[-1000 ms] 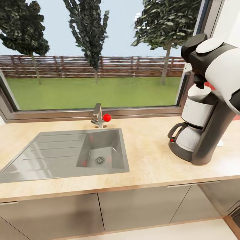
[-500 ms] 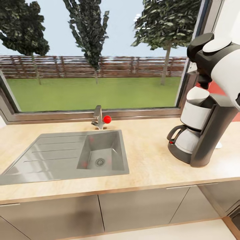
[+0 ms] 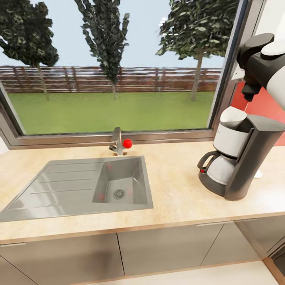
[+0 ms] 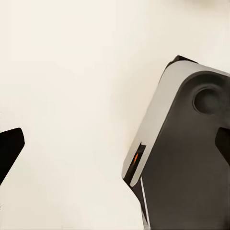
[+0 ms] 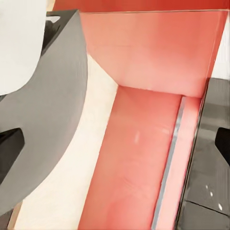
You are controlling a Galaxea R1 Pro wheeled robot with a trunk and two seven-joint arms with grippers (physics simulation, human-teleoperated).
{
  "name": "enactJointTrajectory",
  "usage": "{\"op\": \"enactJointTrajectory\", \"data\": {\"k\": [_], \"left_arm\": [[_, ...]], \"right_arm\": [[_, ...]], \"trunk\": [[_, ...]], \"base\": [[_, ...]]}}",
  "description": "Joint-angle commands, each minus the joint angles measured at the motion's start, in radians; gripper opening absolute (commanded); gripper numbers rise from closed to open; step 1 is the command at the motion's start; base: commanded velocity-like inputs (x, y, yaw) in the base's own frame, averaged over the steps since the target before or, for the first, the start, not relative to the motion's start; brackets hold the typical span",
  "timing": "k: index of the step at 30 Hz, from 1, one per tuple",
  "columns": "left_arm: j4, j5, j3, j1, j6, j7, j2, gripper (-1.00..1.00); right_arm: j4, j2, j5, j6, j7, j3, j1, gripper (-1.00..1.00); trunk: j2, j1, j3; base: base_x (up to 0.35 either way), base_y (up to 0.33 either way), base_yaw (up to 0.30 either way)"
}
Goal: Set up a coffee station on the kitchen countertop: keep the coffee maker on the countertop, move the bottle of coffee from the kitchen shelf to the counter next to the coffee maker, place a paper coffee filter on top of the coffee maker, put the saucer next to the coffee maker with the coffee cup on the saucer, and place the electric kettle next to the coffee maker.
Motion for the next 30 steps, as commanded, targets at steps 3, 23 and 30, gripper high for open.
{"op": "enactJointTrajectory", "data": {"k": [3,23,30], "left_arm": [[-0.001,-0.004,0.006,0.000,-0.001,-0.008,0.000,1.00],[-0.004,-0.015,0.011,0.000,-0.058,-0.008,-0.005,1.00],[-0.006,-0.009,0.019,0.000,-0.068,-0.008,-0.010,1.00]], "right_arm": [[-0.004,-0.006,0.006,0.007,-0.024,-0.023,0.000,1.00],[-0.004,-0.064,0.004,0.010,-0.272,-0.184,0.000,1.00],[0.004,-0.070,0.003,0.022,-0.343,-0.256,0.000,1.00]], "trunk": [[0.021,-0.012,0.009],[0.161,-0.088,0.071],[0.182,-0.100,0.081]], "base": [[0.000,0.000,0.000],[0.000,0.000,0.000],[0.000,0.000,0.000]]}}
